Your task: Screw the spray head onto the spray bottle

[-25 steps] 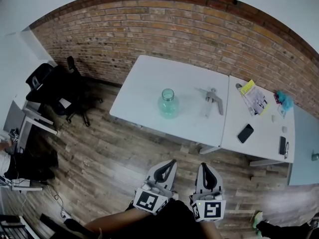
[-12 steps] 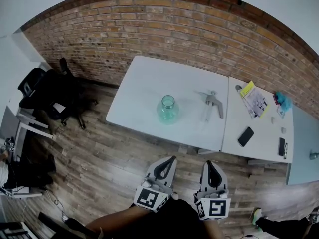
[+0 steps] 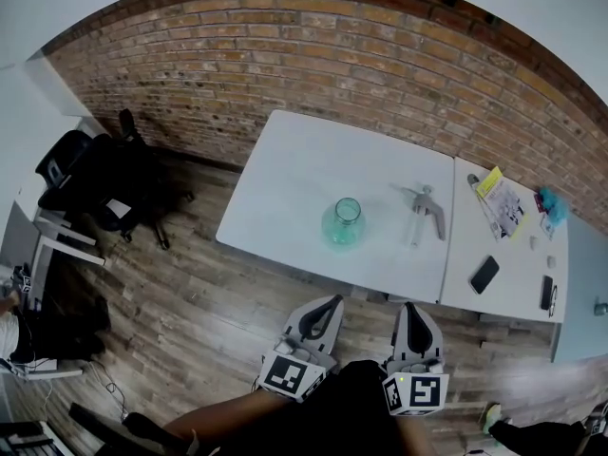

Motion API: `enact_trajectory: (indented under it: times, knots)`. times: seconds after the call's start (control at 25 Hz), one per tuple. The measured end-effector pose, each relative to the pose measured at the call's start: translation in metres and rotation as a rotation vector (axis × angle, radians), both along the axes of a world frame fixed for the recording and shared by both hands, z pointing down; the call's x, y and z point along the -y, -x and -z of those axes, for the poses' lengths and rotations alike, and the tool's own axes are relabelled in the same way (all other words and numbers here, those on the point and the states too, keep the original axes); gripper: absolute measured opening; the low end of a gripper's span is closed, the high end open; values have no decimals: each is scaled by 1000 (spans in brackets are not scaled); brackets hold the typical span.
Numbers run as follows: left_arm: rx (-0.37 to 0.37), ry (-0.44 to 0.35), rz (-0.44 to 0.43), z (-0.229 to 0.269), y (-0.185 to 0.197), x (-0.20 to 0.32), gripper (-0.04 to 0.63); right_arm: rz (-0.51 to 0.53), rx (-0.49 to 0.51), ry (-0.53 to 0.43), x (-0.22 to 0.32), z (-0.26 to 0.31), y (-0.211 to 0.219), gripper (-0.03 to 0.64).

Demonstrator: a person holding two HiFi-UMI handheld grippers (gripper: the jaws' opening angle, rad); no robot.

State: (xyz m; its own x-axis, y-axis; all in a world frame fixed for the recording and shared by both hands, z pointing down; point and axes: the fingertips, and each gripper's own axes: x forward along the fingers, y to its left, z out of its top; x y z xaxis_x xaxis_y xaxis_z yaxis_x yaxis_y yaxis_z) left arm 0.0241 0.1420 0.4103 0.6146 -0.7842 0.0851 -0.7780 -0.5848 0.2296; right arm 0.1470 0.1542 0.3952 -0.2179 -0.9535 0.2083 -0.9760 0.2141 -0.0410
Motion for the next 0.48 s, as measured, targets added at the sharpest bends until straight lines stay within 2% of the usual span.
enact_trajectory:
  times: [0.24, 0.48]
  knots:
    - [-3, 17, 55, -5, 27, 14, -2, 15, -14, 9, 19, 0, 11, 8]
    - [28, -6, 98, -10, 46, 28, -2, 26, -6, 20, 38, -2, 18, 8]
